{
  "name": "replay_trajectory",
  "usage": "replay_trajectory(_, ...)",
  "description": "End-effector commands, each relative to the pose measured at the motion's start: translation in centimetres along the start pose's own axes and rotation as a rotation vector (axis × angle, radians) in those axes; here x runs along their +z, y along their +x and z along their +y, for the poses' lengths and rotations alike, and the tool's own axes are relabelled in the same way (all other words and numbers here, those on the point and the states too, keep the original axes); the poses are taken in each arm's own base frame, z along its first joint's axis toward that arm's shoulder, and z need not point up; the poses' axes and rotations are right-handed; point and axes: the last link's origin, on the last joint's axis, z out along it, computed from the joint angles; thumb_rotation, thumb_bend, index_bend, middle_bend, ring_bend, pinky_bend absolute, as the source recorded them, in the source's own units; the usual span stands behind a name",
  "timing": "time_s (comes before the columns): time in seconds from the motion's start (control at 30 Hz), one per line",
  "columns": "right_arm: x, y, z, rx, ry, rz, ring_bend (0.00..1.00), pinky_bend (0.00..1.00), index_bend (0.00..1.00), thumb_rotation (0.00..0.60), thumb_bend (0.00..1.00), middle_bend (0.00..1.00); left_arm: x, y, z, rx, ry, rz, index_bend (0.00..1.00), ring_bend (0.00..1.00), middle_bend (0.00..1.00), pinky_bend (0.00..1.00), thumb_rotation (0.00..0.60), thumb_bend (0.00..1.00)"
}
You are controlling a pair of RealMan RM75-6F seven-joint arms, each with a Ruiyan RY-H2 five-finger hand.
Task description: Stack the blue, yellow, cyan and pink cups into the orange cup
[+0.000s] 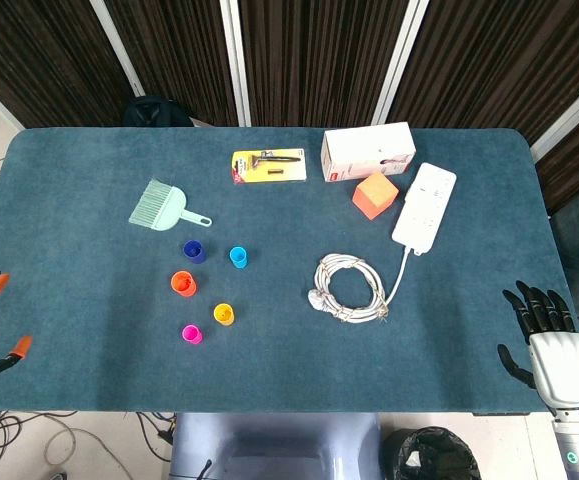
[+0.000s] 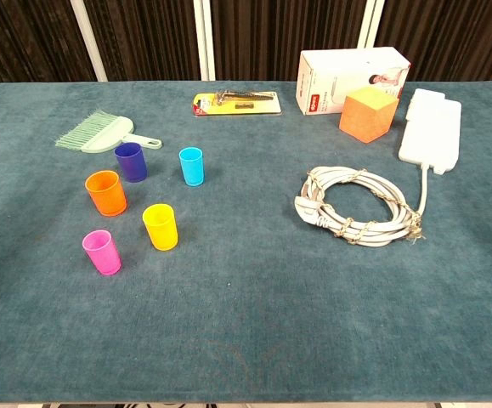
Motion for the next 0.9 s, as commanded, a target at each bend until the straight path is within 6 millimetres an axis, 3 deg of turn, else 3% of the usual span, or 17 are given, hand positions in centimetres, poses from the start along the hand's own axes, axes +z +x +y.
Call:
replay_trajectory(0.03, 0.0, 0.0, 0.0, 0.001, 0.001, -0.001, 0.09, 0.09, 0.11, 0.6, 0.41, 0.07, 0.0, 0.0, 0.0, 0.002, 0.002, 0.004, 0.12, 0.0, 0.07, 0.04, 0.6, 0.21)
replay_trajectory(0.9, 0.3, -0.5, -0.1, 0.0, -0.027, -0.005, 0.09, 0.09, 0.11, 0.6, 0.41, 0.07, 0.5, -1.0, 0.5, -0.024, -0.027, -0.027, 0.12, 0.0, 0.07, 0.03, 0.6, 0.21)
